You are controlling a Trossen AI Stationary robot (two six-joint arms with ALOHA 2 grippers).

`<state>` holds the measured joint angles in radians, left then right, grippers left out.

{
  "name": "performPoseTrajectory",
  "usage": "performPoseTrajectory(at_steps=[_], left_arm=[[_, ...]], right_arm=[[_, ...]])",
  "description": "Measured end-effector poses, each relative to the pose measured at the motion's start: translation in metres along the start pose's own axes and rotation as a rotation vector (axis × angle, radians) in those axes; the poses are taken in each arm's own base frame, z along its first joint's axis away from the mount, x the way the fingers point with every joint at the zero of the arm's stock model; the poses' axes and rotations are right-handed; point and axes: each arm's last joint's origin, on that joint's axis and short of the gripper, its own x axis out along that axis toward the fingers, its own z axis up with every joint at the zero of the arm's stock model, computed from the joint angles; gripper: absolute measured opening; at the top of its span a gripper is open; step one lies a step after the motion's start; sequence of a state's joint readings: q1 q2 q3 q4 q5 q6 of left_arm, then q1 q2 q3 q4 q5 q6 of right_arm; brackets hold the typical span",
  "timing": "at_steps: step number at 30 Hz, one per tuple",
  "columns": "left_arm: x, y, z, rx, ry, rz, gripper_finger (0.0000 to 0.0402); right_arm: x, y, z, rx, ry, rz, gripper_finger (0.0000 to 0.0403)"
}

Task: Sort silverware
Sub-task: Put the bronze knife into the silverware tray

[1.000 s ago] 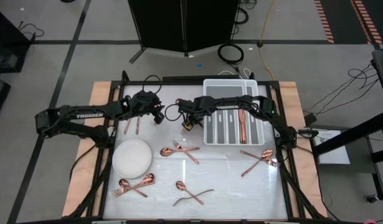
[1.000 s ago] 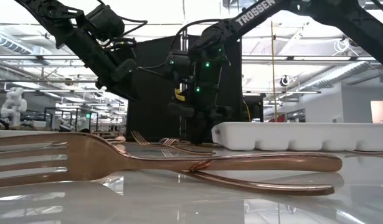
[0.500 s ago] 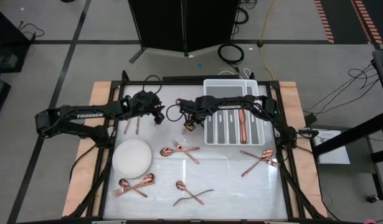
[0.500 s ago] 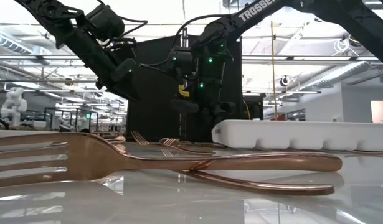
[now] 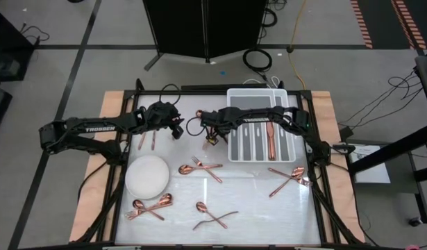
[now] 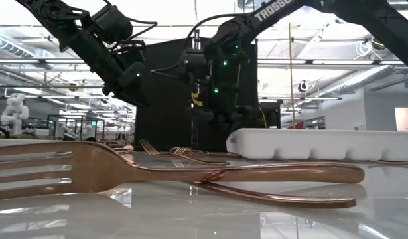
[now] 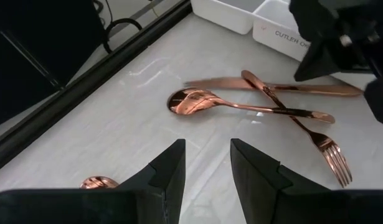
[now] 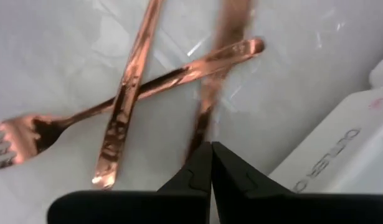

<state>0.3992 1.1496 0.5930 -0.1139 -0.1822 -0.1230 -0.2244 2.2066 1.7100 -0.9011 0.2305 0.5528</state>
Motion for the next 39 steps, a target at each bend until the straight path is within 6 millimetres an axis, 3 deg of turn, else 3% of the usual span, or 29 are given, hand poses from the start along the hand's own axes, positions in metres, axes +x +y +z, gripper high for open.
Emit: performPoseTrajectory(at_steps=[24,34,39], left_arm=[[-0.001,-0.002,0.0,-0.003,0.007,-0.082,0.0128],[-0.02,-0.002,0.007,-0.008,-0.066,-0.127,0.0128],[-0.029,-0.005,0.01,-0.003,-0.104,-0.147,0.0128]], right_arm=[[-0.008,0.031,-0.031,0.033,0.049,-0.023,0.0],[0.001,0.029,-0.039,0.045,0.069,-0.035,0.0],[-0.001,0.037,-0.044,0.031,0.088,0.014,0.0]])
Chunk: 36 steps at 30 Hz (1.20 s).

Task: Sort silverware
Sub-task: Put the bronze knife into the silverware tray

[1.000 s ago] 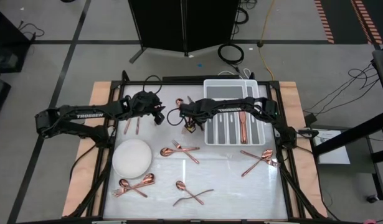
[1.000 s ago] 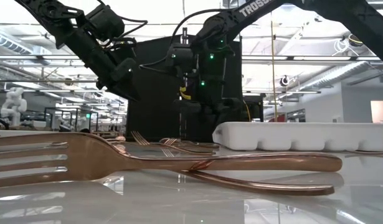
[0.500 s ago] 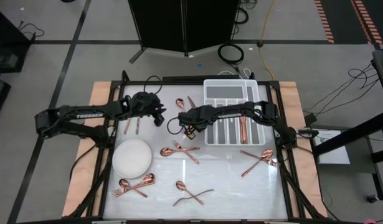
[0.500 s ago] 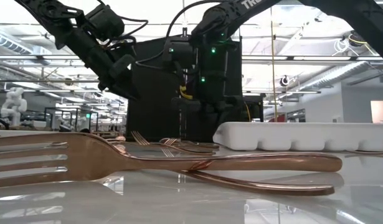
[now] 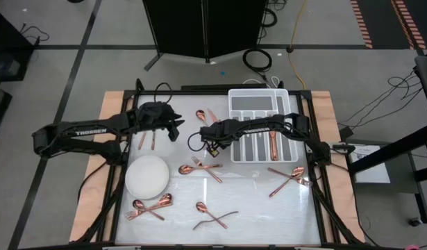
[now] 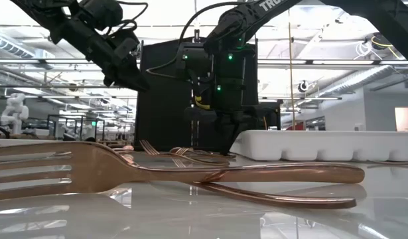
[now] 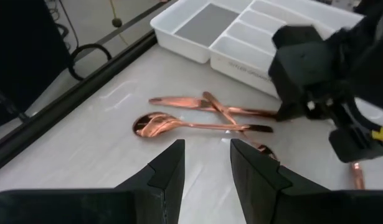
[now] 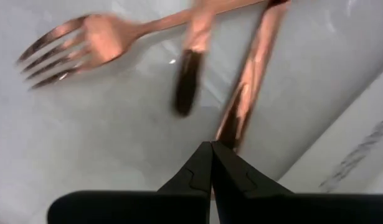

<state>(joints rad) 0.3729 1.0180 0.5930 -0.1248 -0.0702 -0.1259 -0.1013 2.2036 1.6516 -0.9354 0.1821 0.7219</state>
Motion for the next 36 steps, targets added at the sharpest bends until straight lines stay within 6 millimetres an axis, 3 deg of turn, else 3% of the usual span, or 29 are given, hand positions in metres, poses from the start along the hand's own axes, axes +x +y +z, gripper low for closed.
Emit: performPoseTrajectory(at_steps=[5,12,20,36], left_arm=[[-0.002,-0.003,0.001,0.006,-0.008,-0.012,0.0128],[-0.002,-0.003,0.001,0.007,-0.009,-0.014,0.0128],[-0.002,-0.003,0.001,0.008,-0.009,-0.014,0.0128],[-0.002,-0.003,0.001,0.009,-0.009,-0.014,0.0128]], right_arm=[[-0.002,0.015,-0.01,-0.046,0.014,0.071,0.0],[-0.013,0.024,-0.009,-0.083,-0.01,0.077,0.0],[-0.018,0.007,0.002,-0.058,-0.088,-0.12,0.0],[-0.005,-0.002,0.005,-0.039,-0.083,-0.107,0.0]])
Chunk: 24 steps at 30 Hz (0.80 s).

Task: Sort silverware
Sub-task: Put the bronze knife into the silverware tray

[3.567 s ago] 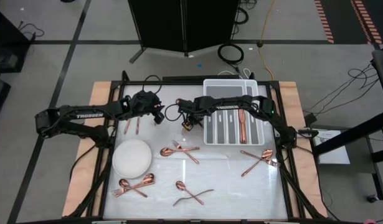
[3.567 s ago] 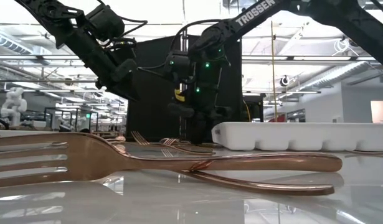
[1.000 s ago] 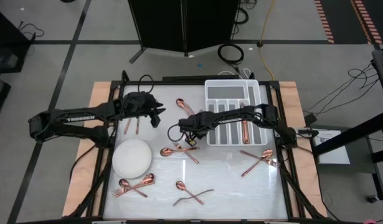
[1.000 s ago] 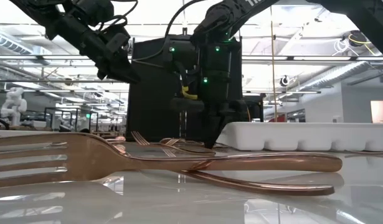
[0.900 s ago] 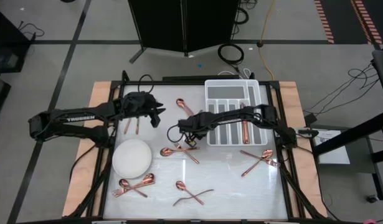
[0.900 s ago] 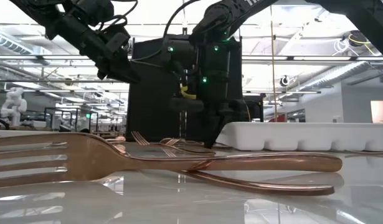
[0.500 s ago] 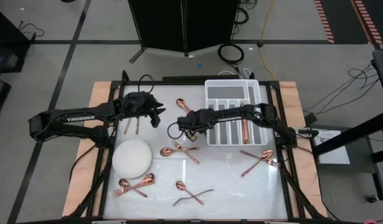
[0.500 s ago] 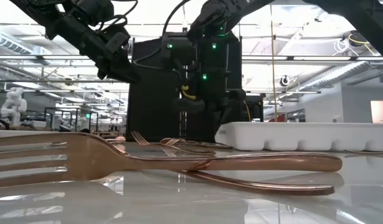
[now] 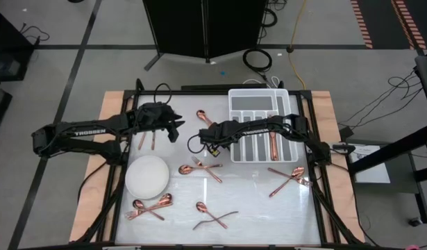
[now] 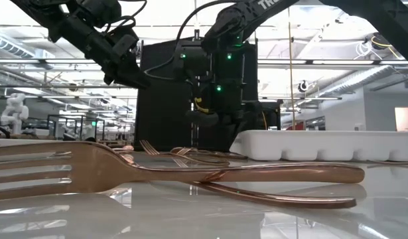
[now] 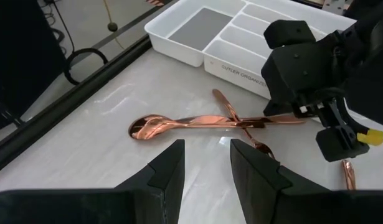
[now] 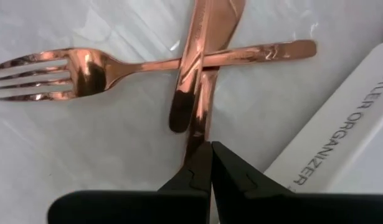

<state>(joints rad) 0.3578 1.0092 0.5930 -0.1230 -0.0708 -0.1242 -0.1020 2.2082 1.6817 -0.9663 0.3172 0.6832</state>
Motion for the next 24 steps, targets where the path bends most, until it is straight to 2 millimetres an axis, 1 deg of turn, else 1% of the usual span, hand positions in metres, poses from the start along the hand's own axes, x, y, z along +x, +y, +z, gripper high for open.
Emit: performPoseTrajectory(at_steps=[7,11,19,24], left_arm=[[0.0,0.0,0.0,-0.001,0.001,0.0,0.0128],[0.0,0.0,0.0,0.0,0.001,0.0,0.0128],[0.0,0.0,0.0,0.0,0.001,0.0,0.0128],[0.0,0.0,0.0,-0.001,0.001,0.0,0.0128]], right_arm=[[0.015,0.008,-0.005,-0.035,0.045,-0.005,0.0],[0.015,0.016,-0.012,-0.041,0.046,-0.005,0.0],[-0.005,0.034,-0.021,-0.08,0.068,0.036,0.0],[-0.019,0.049,-0.035,-0.115,0.126,0.073,0.0]])
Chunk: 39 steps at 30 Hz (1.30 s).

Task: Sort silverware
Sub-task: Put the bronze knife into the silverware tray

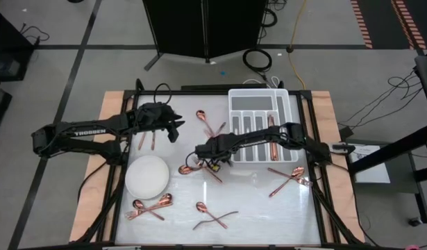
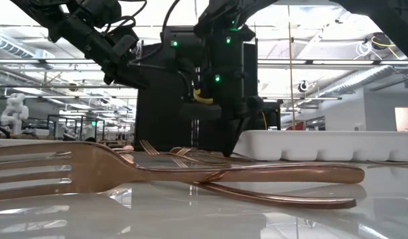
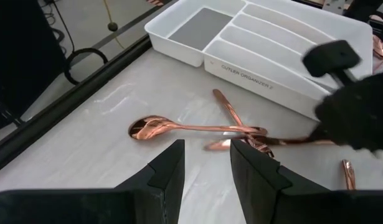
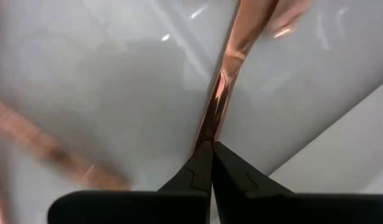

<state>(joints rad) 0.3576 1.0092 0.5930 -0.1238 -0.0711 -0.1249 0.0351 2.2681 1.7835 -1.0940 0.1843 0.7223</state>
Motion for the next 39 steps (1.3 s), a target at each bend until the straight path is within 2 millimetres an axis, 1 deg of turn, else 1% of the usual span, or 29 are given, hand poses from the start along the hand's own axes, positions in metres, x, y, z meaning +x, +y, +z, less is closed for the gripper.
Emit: performPoseTrajectory(at_steps=[5,13,21,24,29,32,36,39], left_arm=[[0.0,0.0,0.0,0.0,0.0,0.0,0.0128],[0.0,0.0,-0.003,-0.022,0.027,0.004,0.0128],[0.0,0.0,-0.003,-0.023,0.026,0.004,0.0128],[0.0,0.0,-0.002,-0.023,0.025,0.003,0.0128],[0.0,0.0,-0.002,-0.025,0.025,0.003,0.0128],[0.0,0.0,-0.002,-0.025,0.019,0.003,0.0128],[0.004,-0.001,0.0,-0.074,0.002,-0.003,0.0128],[0.008,-0.007,0.0,-0.09,-0.012,-0.022,0.0128]], right_arm=[[-0.004,0.013,-0.016,-0.025,0.046,0.009,0.0],[-0.013,0.03,-0.057,-0.088,0.19,-0.06,0.0],[-0.021,0.057,-0.092,-0.182,0.268,0.017,0.0],[-0.023,0.061,-0.101,-0.207,0.298,0.031,0.0],[-0.025,0.063,-0.11,-0.241,0.336,0.023,0.0],[-0.037,0.063,-0.116,-0.262,0.312,0.018,0.0],[-0.063,0.06,-0.123,-0.252,0.244,0.042,0.0],[-0.084,0.057,-0.131,-0.246,0.198,0.072,0.0]])
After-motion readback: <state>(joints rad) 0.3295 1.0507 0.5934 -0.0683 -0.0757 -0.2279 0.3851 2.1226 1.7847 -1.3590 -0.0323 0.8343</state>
